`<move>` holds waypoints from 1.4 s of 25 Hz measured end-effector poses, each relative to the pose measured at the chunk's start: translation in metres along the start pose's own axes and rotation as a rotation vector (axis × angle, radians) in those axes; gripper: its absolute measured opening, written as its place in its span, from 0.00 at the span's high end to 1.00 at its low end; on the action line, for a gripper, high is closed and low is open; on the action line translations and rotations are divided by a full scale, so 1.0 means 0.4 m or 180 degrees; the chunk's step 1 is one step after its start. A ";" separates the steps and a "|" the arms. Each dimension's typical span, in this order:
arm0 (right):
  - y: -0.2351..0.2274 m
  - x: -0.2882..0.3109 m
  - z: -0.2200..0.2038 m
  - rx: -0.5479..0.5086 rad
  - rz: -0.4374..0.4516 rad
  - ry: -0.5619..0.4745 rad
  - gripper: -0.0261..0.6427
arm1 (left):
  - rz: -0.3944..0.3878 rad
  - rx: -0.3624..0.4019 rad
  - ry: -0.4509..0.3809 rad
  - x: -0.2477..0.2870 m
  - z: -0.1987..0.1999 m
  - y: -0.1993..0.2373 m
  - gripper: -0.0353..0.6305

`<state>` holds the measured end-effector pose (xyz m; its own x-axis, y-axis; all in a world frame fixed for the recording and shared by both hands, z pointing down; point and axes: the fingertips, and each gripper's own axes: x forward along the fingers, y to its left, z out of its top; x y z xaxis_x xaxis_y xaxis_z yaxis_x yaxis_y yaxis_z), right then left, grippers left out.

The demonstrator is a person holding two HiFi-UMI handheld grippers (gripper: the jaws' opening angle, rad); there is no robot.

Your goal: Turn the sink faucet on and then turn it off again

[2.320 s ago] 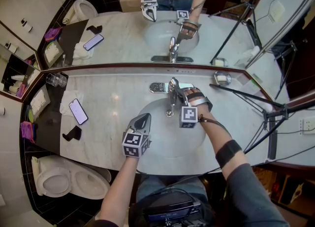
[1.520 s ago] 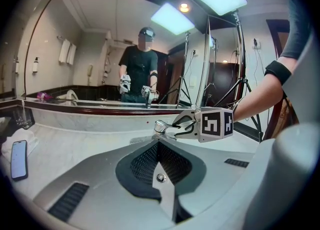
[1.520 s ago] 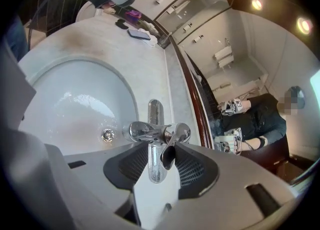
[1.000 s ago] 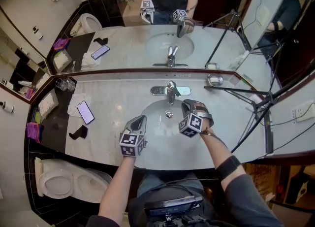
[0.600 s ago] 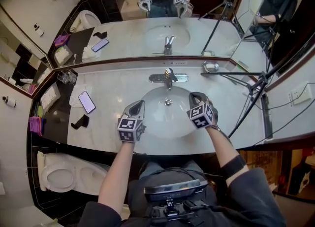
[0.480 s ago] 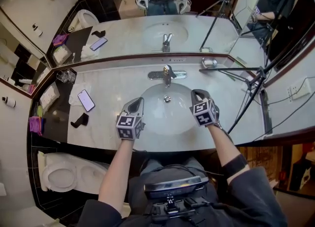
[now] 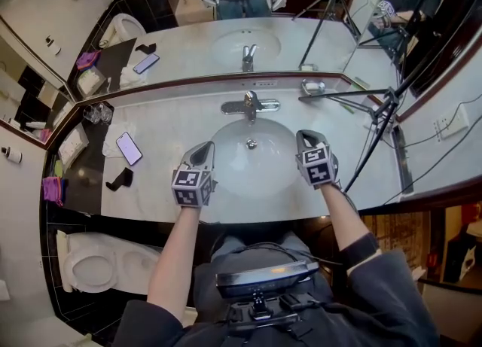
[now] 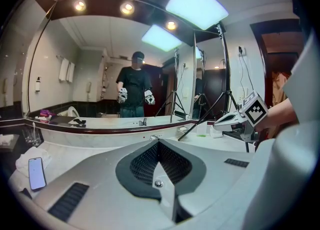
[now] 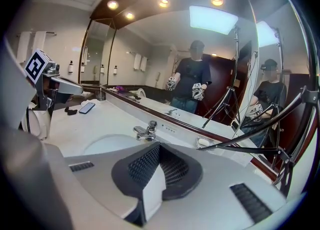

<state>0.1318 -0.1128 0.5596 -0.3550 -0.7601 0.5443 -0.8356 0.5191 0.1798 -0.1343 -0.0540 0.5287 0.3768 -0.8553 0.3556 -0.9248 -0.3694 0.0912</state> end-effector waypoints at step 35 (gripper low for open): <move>0.005 0.047 -0.095 -0.0458 -0.0115 0.0111 0.92 | -0.0010 0.0037 0.0035 0.046 -0.004 0.007 0.97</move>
<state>0.1394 -0.1112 0.6013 -0.3088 -0.7665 0.5631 -0.7779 0.5442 0.3141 -0.1301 -0.0704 0.5370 0.3790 -0.8501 0.3656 -0.9229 -0.3764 0.0816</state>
